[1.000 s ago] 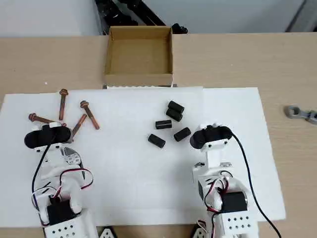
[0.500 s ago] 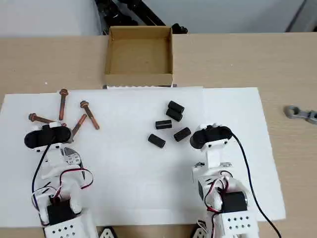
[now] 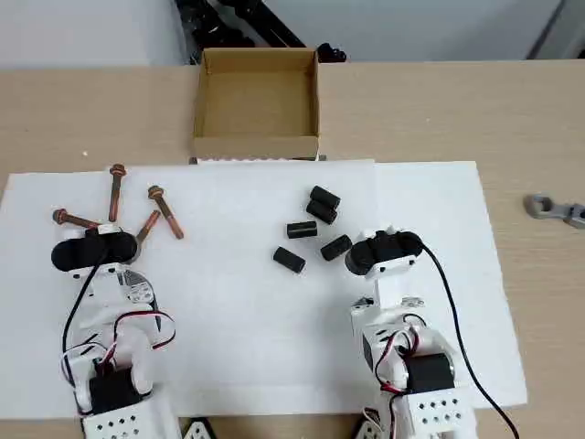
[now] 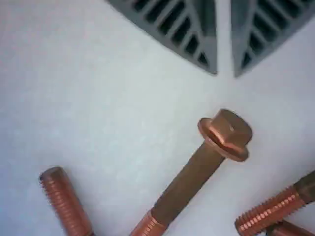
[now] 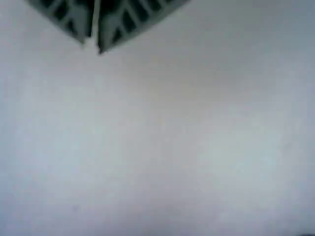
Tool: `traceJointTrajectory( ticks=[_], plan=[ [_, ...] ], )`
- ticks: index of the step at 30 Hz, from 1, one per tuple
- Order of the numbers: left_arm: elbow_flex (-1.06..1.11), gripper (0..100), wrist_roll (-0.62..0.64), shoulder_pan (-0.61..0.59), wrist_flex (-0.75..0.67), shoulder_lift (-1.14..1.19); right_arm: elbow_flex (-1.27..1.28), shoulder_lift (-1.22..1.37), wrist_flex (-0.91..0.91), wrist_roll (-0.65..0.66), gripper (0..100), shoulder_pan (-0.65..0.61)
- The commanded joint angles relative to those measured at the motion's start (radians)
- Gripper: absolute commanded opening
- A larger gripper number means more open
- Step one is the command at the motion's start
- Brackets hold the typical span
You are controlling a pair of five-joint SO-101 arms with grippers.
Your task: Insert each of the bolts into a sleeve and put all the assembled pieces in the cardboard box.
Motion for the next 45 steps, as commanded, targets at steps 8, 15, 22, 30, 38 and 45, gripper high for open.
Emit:
traceJointTrajectory(
  ticks=[8, 15, 22, 30, 38, 45],
  plan=[
    [-0.002, 1, 0.008, 0.014, -0.052, -0.008, -0.009, -0.002, -0.015, 0.000, 0.3, -0.002],
    [-0.045, 1, 0.005, 0.011, 0.075, 0.000, -0.023, 0.004, 0.010, -0.086, 0.2, -0.001],
    [-0.222, 5, -0.207, 0.012, 0.155, 0.005, -0.193, 0.111, 0.105, -0.086, 0.2, -0.002],
    [-0.426, 5, -0.232, 0.009, 0.118, 0.301, -0.601, 0.602, 0.200, -0.092, 0.2, -0.007],
    [-0.782, 5, -0.235, 0.009, 0.060, 0.853, -0.976, 0.995, 0.216, -0.089, 0.2, -0.008],
    [-1.187, 1, -0.232, -0.064, 0.043, 1.404, -1.255, 1.253, 0.278, -0.084, 0.3, -0.030]
  ],
)
